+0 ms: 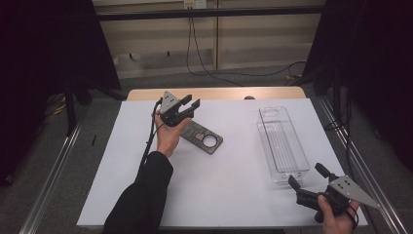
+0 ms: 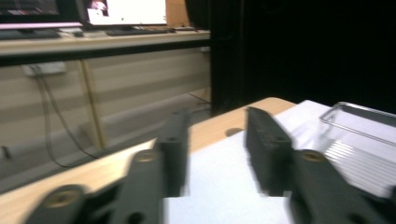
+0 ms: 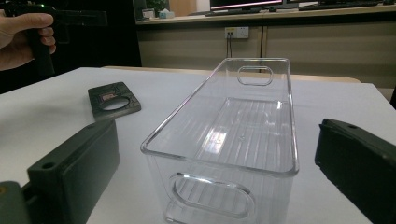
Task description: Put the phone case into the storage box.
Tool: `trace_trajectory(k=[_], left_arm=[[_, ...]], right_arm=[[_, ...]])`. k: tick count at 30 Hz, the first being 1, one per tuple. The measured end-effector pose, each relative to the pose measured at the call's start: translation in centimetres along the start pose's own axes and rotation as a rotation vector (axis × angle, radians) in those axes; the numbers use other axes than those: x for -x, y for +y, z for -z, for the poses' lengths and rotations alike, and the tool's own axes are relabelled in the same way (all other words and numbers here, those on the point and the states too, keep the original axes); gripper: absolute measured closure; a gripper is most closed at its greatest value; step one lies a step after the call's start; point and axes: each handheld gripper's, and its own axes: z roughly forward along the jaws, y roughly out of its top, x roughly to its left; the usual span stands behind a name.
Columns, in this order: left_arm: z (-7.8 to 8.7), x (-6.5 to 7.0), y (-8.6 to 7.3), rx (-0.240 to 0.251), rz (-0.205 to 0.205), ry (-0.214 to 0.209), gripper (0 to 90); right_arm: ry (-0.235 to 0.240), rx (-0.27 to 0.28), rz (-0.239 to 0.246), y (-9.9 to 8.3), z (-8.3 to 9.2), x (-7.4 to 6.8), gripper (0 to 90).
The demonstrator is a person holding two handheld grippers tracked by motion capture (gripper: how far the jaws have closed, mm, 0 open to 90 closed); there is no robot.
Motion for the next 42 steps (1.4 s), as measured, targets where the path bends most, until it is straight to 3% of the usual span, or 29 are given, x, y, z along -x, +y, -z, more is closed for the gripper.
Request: trace_trajectory(k=[4, 7, 10, 15, 21, 25, 32, 34, 42], left_arm=[[-0.3, -0.3, -0.4, -0.047, 0.01, -0.007, 82.5], [-0.6, -0.5, -0.7, -0.084, 0.057, -0.032, 89.5], [-0.9, -0.4, -0.9, -0.124, 0.079, -0.062, 90.0], [-1.4, -0.4, -1.1, -0.2, 0.053, -0.075, 90.0], [-2.0, -0.5, -1.2, -0.262, 0.062, -0.1, 90.0], [-2.5, -0.6, -1.1, -0.322, 0.069, -0.088, 90.0], [-3.1, -0.5, -0.6, -0.401, 0.061, -0.109, 90.0], [-3.2, -0.6, -0.5, -0.418, 0.076, -0.118, 90.0], [-3.8, -1.0, -0.8, -0.535, 0.058, -0.114, 90.0]], right_arm=[[0.0, 0.0, -0.002, 0.0, 0.0, 0.0, 0.0], [0.001, -0.001, -0.001, 0.0, 0.0, 0.0, 0.0], [-0.001, 0.0, -0.002, 0.0, 0.0, 0.0, 0.0], [0.001, -0.002, 0.002, 0.0, 0.0, 0.0, 0.0], [0.003, -0.004, -0.001, 0.0, 0.0, 0.0, 0.0], [0.005, -0.004, 0.0, 0.0, 0.0, 0.0, 0.0], [0.007, -0.006, 0.001, 0.0, 0.0, 0.0, 0.0], [0.007, -0.005, 0.001, 0.0, 0.0, 0.0, 0.0], [0.009, -0.006, 0.003, -0.1, 0.0, -0.1, 0.0]])
